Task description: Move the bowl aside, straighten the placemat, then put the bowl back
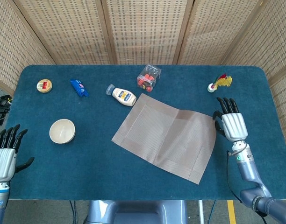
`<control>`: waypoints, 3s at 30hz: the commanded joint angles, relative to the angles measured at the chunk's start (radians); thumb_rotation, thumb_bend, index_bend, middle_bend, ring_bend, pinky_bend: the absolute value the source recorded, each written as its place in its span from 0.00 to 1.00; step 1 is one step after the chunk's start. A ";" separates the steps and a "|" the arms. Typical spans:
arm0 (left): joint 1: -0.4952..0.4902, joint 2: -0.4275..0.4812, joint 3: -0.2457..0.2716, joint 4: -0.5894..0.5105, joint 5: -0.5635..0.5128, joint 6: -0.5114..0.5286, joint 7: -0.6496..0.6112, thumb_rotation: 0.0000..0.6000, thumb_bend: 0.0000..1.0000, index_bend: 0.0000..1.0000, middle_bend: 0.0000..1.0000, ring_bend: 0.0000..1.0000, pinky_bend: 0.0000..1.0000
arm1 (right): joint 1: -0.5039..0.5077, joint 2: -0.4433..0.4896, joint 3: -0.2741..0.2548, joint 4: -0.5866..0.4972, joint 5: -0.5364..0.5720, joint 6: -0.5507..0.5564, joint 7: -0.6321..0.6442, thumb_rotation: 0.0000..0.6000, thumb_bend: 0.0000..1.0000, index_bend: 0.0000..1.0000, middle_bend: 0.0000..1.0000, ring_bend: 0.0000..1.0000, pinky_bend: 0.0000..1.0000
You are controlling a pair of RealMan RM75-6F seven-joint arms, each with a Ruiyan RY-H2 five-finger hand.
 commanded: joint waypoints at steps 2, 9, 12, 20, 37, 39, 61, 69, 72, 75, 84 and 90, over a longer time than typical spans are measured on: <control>0.000 0.000 0.002 0.000 0.000 -0.002 0.001 1.00 0.18 0.12 0.00 0.00 0.00 | -0.025 0.024 -0.005 -0.042 0.004 0.027 0.002 1.00 0.40 0.10 0.00 0.00 0.00; -0.002 -0.002 0.003 0.001 0.003 -0.003 0.001 1.00 0.18 0.12 0.00 0.00 0.00 | -0.074 0.059 -0.010 -0.111 0.016 0.080 0.001 1.00 0.36 0.03 0.00 0.00 0.00; -0.005 -0.002 0.002 0.000 0.004 -0.005 0.001 1.00 0.18 0.12 0.00 0.00 0.00 | -0.111 0.076 -0.027 -0.155 0.011 0.117 0.019 1.00 0.34 0.03 0.00 0.00 0.00; -0.063 0.006 -0.020 -0.018 0.023 -0.056 0.041 1.00 0.10 0.10 0.00 0.00 0.00 | -0.247 0.113 -0.098 -0.268 -0.050 0.286 0.060 1.00 0.28 0.03 0.00 0.00 0.00; -0.282 -0.001 -0.094 -0.115 -0.015 -0.306 0.241 1.00 0.02 0.11 0.00 0.00 0.00 | -0.311 0.155 -0.106 -0.310 -0.135 0.409 0.132 1.00 0.28 0.05 0.00 0.00 0.00; -0.328 -0.033 -0.106 -0.114 -0.045 -0.366 0.301 1.00 0.00 0.11 0.00 0.00 0.00 | -0.313 0.160 -0.103 -0.307 -0.133 0.405 0.161 1.00 0.28 0.05 0.00 0.00 0.00; -0.595 -0.299 -0.135 0.021 -0.352 -0.608 0.676 1.00 0.01 0.04 0.00 0.00 0.00 | -0.323 0.179 -0.087 -0.308 -0.150 0.411 0.248 1.00 0.28 0.06 0.00 0.00 0.00; -0.647 -0.378 -0.128 0.105 -0.396 -0.616 0.712 1.00 0.01 0.00 0.00 0.00 0.00 | -0.327 0.180 -0.079 -0.302 -0.148 0.415 0.263 1.00 0.28 0.06 0.00 0.00 0.00; -0.662 -0.396 -0.127 0.125 -0.412 -0.622 0.719 1.00 0.01 0.00 0.00 0.00 0.00 | -0.327 0.179 -0.075 -0.299 -0.146 0.415 0.268 1.00 0.28 0.06 0.00 0.00 0.00; -0.675 -0.411 -0.124 0.141 -0.423 -0.625 0.727 1.00 0.01 0.00 0.00 0.00 0.00 | -0.328 0.179 -0.072 -0.297 -0.144 0.417 0.272 1.00 0.28 0.06 0.00 0.00 0.00; -0.716 -0.466 -0.113 0.197 -0.461 -0.643 0.760 1.00 0.01 0.00 0.00 0.00 0.00 | -0.331 0.180 -0.065 -0.294 -0.141 0.421 0.288 1.00 0.28 0.06 0.00 0.00 0.00; -0.741 -0.494 -0.105 0.233 -0.478 -0.651 0.785 1.00 0.02 0.03 0.00 0.00 0.00 | -0.332 0.181 -0.057 -0.291 -0.136 0.423 0.306 1.00 0.28 0.06 0.00 0.00 0.00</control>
